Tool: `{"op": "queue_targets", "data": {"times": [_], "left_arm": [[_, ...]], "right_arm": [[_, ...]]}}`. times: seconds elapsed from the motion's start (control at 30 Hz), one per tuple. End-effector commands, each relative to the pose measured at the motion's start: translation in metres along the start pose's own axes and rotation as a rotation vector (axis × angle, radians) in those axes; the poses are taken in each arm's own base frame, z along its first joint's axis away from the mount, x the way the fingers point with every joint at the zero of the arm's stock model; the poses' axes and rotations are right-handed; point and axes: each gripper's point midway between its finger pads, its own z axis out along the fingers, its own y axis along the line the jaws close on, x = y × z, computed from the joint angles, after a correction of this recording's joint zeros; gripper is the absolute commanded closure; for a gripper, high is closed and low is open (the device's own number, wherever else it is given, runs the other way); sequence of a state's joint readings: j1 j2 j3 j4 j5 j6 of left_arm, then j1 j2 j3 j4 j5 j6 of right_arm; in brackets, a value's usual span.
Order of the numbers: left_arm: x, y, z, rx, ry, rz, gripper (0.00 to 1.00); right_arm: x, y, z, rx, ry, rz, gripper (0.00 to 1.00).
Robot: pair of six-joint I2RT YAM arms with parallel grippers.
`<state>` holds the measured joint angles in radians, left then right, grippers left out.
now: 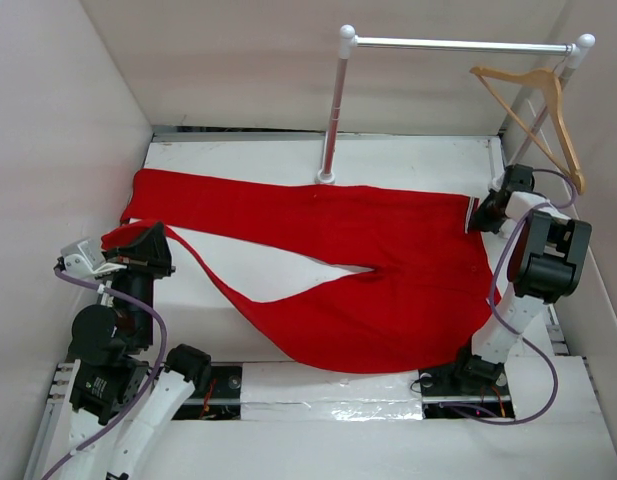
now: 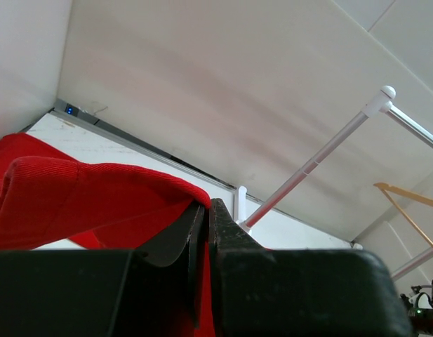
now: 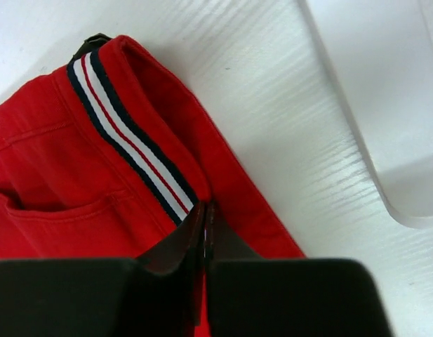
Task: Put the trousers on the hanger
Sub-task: Flatten out the trousers at the center of the board.
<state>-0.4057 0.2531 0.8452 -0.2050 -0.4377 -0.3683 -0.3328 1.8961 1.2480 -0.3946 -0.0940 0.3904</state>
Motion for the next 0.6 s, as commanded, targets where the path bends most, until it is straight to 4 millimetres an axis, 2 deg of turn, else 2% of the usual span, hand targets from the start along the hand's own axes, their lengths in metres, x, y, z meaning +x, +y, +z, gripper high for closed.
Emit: {"op": "queue_targets", "data": {"times": [0.0,0.1,0.13,0.2,0.33,0.37,0.4,0.43,0.57], "left_arm": [[-0.023,-0.011,-0.001,0.040,-0.077,-0.037,1.00],[-0.023,-0.011,-0.001,0.039,-0.075,-0.035,1.00],[-0.023,-0.010,-0.001,0.036,-0.076,-0.035,1.00],[-0.026,-0.005,-0.002,0.010,-0.089,-0.039,1.00],[-0.032,0.005,-0.006,-0.037,-0.121,-0.052,1.00],[-0.034,0.008,-0.007,-0.048,-0.130,-0.053,1.00],[-0.032,0.009,-0.006,-0.052,-0.129,-0.052,1.00],[-0.033,0.009,-0.006,-0.055,-0.130,-0.052,1.00],[-0.028,0.006,-0.001,-0.050,-0.109,-0.038,1.00]], "right_arm": [[0.001,0.024,-0.004,-0.057,0.029,-0.053,1.00],[-0.011,0.031,-0.002,-0.074,-0.009,-0.024,1.00],[-0.018,0.041,-0.001,-0.106,-0.043,-0.015,1.00],[-0.026,0.050,-0.002,-0.141,-0.075,0.011,1.00],[-0.054,0.064,-0.004,-0.235,-0.163,0.069,1.00],[-0.067,0.070,-0.007,-0.274,-0.204,0.085,1.00],[-0.069,0.078,-0.009,-0.319,-0.204,0.085,1.00],[-0.079,0.087,-0.014,-0.360,-0.235,0.092,1.00],[-0.100,0.107,-0.033,-0.477,-0.301,0.106,1.00]]}}
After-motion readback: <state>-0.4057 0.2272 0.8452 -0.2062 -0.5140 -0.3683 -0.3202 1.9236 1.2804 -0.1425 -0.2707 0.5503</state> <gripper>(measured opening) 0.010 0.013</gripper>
